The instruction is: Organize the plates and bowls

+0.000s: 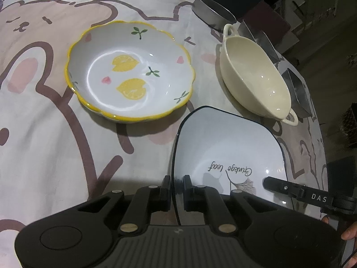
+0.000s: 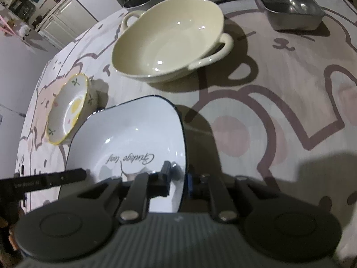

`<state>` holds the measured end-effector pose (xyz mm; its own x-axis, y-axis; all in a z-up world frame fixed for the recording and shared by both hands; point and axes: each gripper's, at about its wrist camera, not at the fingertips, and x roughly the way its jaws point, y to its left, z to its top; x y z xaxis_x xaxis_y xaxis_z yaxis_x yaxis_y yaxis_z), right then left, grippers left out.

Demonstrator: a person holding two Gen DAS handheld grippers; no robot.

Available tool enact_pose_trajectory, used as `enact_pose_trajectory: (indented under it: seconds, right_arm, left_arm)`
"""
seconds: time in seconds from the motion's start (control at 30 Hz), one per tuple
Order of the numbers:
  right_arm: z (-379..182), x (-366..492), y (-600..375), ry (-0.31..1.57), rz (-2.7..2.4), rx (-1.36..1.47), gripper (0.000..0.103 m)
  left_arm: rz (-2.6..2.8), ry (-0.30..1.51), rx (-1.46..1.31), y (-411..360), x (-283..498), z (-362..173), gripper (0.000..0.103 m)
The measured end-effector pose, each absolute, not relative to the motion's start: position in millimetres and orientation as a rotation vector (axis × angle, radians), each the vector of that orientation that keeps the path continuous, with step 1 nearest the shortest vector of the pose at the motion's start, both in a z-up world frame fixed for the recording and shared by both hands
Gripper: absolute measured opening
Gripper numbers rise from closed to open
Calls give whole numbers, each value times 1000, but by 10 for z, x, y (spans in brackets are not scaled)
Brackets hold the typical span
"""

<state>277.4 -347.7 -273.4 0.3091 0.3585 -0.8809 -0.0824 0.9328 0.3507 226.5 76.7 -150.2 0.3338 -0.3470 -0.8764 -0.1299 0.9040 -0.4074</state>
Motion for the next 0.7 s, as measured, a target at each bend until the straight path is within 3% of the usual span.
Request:
enact_pose_trajectory:
  seconds: [0.7]
  right_arm:
    - [-2833,2661,-3458,1236,291,249,21]
  left_arm:
    - [-177,1266,-380,711,2224,-1555,12]
